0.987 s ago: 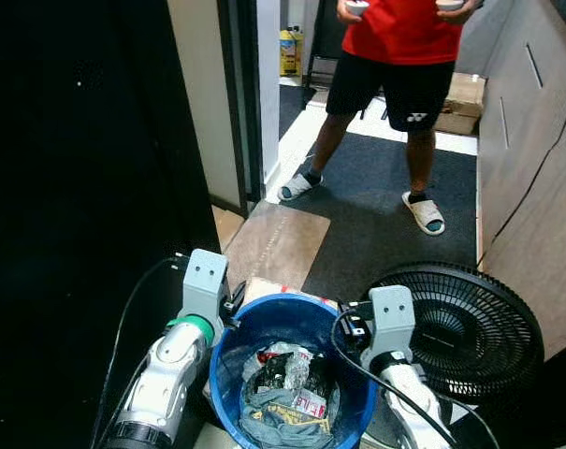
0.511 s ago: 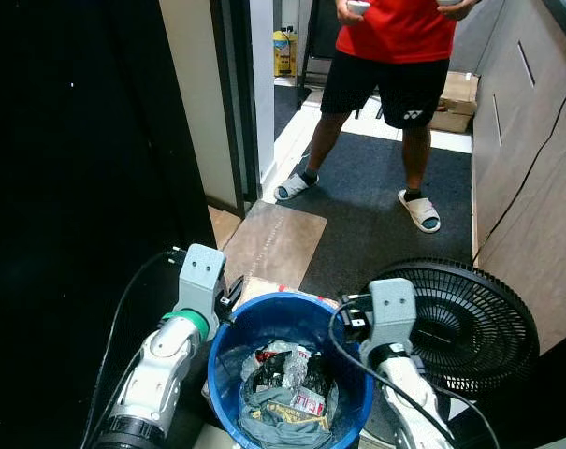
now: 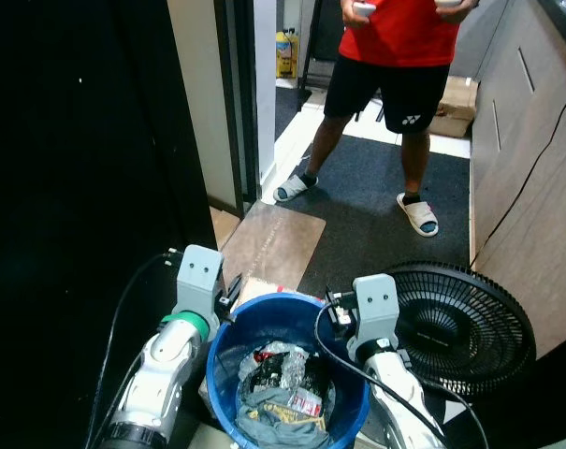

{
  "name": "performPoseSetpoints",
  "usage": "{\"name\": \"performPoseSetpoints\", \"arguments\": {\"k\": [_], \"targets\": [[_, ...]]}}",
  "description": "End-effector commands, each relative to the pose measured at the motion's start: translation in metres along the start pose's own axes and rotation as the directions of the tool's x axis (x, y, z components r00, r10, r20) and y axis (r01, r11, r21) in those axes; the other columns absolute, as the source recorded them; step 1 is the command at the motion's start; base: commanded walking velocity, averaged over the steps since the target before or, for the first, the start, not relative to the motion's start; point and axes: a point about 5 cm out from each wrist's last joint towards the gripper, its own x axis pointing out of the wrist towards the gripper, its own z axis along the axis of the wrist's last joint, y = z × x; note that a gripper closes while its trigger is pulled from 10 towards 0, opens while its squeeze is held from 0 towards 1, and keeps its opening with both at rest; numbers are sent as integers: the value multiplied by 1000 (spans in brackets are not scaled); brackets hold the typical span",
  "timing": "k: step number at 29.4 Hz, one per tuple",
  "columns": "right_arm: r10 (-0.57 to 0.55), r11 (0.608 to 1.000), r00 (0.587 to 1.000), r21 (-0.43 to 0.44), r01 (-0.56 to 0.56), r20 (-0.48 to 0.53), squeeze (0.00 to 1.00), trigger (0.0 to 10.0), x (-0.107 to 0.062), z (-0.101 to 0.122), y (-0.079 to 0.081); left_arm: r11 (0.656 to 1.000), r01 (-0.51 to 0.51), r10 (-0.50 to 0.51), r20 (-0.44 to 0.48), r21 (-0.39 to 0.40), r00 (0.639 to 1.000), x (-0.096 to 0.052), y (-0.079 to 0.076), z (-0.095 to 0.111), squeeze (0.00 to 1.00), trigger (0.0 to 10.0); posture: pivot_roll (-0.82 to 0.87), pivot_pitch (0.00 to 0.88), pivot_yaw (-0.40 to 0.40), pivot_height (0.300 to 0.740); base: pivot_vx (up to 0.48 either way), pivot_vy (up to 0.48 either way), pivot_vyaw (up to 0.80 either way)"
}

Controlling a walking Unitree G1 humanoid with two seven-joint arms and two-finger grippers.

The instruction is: Clothes washing

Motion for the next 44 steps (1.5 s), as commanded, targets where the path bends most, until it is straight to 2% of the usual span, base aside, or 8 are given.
{"name": "performPoseSetpoints", "arguments": {"k": [1,7,20,25,33,44], "targets": [[-9,1000,1000,6,9,-20,0,10000,-2,-6,-1,1000,-1,1,0,10,1000,-3,-1,-2,0,10000,45,0,50,740,0,0,0],[-9,1000,1000,-2,9,-17,0,10000,-1,-6,-2,1000,15,-15,-3,21,1000,-3,-5,-3,0,10000,49,0,41,740,0,0,0],[7,1000,999,-6,-7,-32,0,10000,-4,-11,1,999,-34,34,-10,16,999,-7,1,-7,0,10000,62,18,26,740,0,0,0],[8,1000,999,-8,-8,-35,0,10000,-5,-13,1,999,-49,49,-4,-14,999,-8,1,-6,0,10000,63,20,24,740,0,0,0],[4,1000,1000,-4,-4,-29,0,10000,-3,-11,2,998,-50,50,16,-27,999,-5,2,0,0,10000,66,25,23,740,0,0,0],[2,1000,999,-1,-2,-33,0,10000,-6,-13,2,999,-46,46,6,-19,999,-6,-1,-2,0,10000,58,31,29,740,0,0,0]]}}
